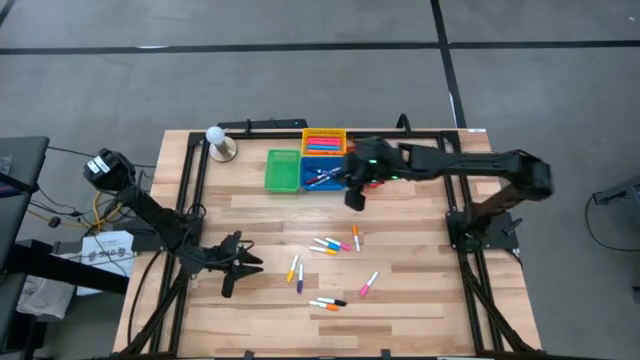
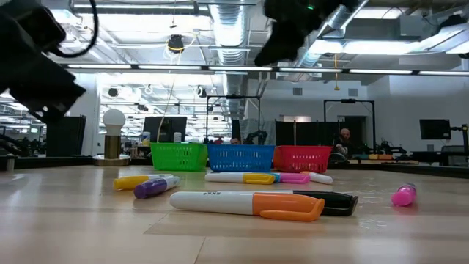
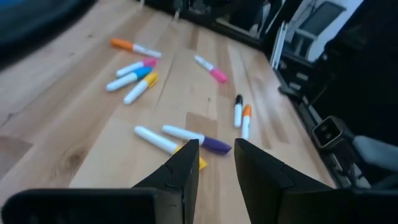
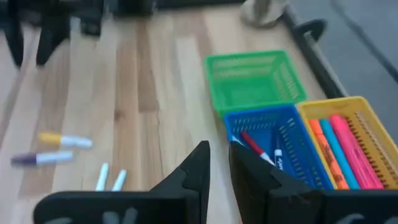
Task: Pick & Place Markers
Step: Put the bottom small pink highlighter pen into the green bin
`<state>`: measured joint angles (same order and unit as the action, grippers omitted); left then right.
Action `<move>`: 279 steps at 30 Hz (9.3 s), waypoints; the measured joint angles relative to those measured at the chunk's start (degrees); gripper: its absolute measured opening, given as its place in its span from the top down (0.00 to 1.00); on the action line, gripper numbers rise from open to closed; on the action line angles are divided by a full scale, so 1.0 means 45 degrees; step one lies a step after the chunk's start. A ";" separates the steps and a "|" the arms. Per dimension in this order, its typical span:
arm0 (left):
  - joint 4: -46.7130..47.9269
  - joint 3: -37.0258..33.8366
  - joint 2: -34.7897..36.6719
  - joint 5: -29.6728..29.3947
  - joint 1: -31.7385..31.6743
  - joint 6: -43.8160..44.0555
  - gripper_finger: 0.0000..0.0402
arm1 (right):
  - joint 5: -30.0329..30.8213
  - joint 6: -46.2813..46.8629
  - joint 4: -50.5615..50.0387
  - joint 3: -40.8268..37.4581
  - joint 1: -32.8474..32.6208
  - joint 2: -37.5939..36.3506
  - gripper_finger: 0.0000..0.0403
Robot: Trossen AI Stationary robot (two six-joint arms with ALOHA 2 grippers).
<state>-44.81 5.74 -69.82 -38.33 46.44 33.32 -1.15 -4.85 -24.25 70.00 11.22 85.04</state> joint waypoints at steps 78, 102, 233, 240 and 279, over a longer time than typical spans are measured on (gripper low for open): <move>-0.1856 0.2890 -0.3978 0.6097 -0.4347 -0.4687 0.75 | 0.9052 1.3082 0.3211 -0.6272 -0.7216 0.0074 0.99; -0.1851 0.2890 -0.3978 0.6102 -0.4219 -0.4648 0.75 | 0.1242 0.1974 0.2988 -0.5136 -0.9603 0.0106 0.83; -0.2032 0.2851 -0.3978 0.6107 -0.4226 -0.4537 0.75 | 0.4167 0.2610 0.3750 -0.3772 -0.9576 0.2962 0.88; -0.4004 0.2851 -0.3978 0.6132 -0.4226 -0.4859 0.75 | 0.4655 0.1598 0.5317 -0.2980 -0.9018 0.2006 0.96; -0.7111 0.5053 -0.3973 0.6529 -0.5256 -0.9971 0.52 | 0.4088 -0.0418 1.0308 -0.1998 -0.7643 0.1781 0.90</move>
<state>-76.81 28.48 -87.70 -8.95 22.78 -11.55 17.25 -6.73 22.13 61.01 -23.17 93.06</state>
